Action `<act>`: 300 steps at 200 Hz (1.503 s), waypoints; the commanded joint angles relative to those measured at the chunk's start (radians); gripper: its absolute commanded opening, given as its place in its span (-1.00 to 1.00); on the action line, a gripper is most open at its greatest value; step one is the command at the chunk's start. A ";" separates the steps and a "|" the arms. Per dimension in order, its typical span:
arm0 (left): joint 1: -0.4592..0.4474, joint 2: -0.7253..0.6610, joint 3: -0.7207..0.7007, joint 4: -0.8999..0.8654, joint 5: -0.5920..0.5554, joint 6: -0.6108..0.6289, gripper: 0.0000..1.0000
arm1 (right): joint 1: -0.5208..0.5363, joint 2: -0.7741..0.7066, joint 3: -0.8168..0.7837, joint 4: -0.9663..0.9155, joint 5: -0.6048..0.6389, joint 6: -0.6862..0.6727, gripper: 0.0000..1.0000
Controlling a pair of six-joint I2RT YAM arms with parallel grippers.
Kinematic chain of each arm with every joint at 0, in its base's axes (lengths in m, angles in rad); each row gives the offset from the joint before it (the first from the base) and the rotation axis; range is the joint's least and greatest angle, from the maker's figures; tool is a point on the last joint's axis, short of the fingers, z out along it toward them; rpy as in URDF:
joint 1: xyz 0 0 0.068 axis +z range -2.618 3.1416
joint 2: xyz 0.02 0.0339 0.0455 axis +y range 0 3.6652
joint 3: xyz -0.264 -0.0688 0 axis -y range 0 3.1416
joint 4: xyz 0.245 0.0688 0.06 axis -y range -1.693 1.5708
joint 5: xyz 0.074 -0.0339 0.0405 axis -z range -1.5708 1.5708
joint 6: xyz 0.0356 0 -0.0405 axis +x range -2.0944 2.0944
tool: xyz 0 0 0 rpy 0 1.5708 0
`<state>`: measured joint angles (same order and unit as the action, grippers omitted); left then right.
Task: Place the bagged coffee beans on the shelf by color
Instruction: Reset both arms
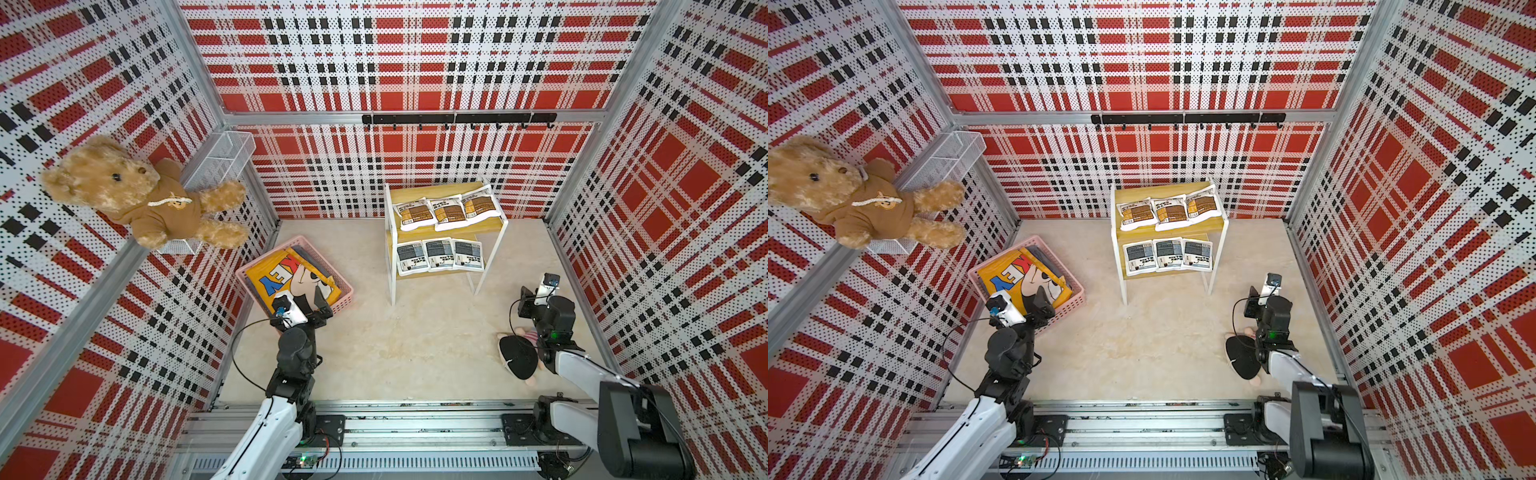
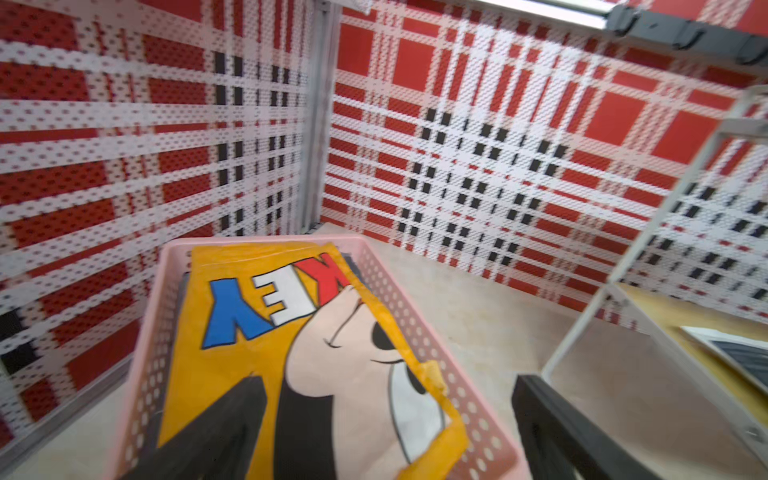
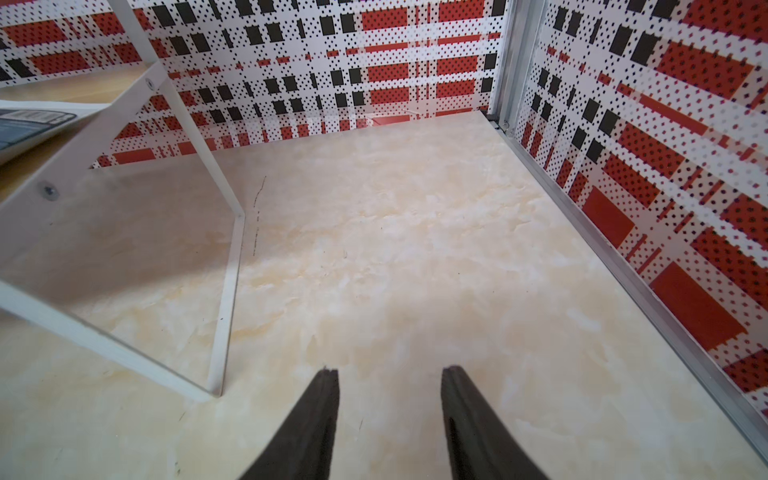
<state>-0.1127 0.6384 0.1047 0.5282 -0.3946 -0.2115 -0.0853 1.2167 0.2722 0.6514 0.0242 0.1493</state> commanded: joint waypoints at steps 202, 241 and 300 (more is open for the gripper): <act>0.113 0.925 0.106 0.833 0.175 0.152 0.98 | 0.094 0.326 0.039 0.407 -0.035 -0.109 0.99; 0.095 0.927 0.108 0.834 0.153 0.167 0.98 | 0.094 0.325 0.041 0.405 -0.036 -0.107 0.99; 0.088 0.929 0.112 0.832 0.146 0.172 0.98 | 0.094 0.328 0.046 0.396 -0.037 -0.107 0.99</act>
<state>-0.0196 1.5635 0.2012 1.3403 -0.2398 -0.0505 0.0063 1.5391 0.2985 1.0557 -0.0216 0.0383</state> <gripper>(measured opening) 0.989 0.995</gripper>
